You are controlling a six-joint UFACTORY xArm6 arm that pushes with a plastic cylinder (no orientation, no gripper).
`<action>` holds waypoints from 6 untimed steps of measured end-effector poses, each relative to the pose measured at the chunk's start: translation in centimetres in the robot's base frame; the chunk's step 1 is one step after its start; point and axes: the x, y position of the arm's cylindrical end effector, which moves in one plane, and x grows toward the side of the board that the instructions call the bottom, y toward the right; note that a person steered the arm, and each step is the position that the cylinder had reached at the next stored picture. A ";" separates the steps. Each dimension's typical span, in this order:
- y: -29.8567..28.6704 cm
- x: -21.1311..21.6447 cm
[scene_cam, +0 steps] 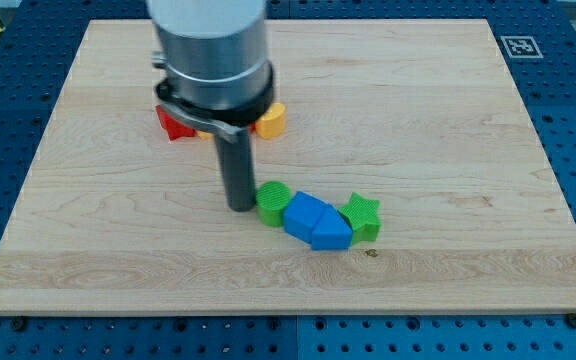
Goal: Push the group of blocks slightly up
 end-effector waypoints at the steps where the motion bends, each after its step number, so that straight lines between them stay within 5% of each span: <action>1: 1.6 0.1; 3: 0.5 0.9; 4: 1.9 5.3; 6: 11.2 9.6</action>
